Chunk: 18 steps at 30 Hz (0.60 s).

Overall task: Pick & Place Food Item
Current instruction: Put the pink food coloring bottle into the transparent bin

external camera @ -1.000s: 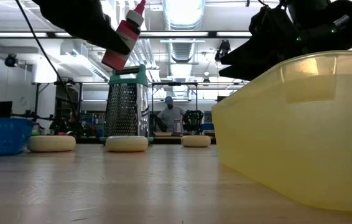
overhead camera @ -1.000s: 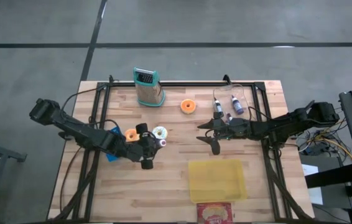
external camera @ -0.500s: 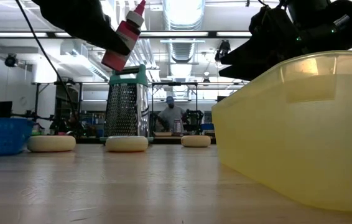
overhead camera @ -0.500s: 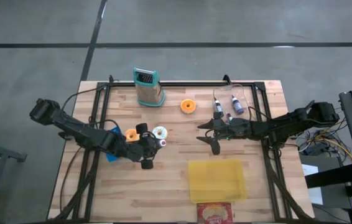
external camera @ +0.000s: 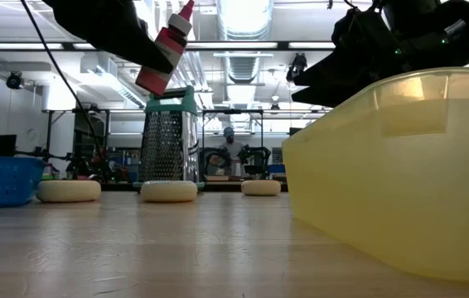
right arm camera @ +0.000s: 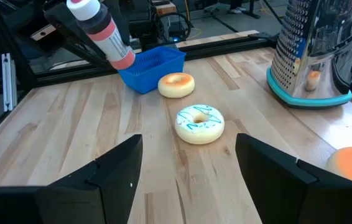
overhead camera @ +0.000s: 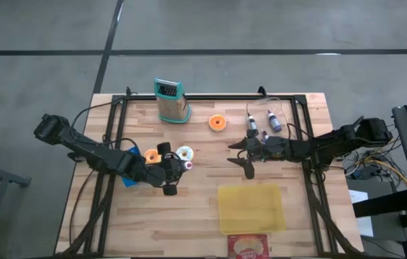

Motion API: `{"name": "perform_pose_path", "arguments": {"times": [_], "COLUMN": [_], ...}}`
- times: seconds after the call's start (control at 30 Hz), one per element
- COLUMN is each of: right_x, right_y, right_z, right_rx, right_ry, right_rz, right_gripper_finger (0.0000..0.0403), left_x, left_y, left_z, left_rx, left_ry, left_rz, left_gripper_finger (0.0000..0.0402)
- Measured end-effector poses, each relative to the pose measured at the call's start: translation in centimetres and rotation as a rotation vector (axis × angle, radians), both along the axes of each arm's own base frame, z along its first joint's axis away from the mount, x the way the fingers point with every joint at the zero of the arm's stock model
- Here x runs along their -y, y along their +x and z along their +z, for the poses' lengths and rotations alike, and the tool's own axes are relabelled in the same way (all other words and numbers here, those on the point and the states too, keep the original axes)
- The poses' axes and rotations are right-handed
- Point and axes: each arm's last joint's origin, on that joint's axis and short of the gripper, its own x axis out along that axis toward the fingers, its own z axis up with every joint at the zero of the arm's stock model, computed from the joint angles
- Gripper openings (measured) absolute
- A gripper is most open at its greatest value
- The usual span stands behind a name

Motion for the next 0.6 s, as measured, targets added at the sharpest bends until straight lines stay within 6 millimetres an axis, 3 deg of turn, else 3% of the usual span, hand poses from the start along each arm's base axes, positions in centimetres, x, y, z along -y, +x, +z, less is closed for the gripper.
{"name": "perform_pose_path", "arguments": {"times": [0.3, 0.6], "right_x": [0.0, -0.2], "right_y": [0.2, 0.3], "right_z": [1.2, 2.2], "right_rx": [0.117, 0.206], "right_ry": [-0.120, -0.118], "right_rz": [0.022, 0.052], "right_gripper_finger": [0.0248, 0.0245], "left_x": [0.0, 0.1], "left_y": [0.0, 0.3], "left_z": [0.0, 0.4], "left_rx": [0.016, 0.085], "left_ry": [-0.038, -0.097], "left_rz": [0.030, 0.067], "left_gripper_finger": [0.0145, 0.0145]}}
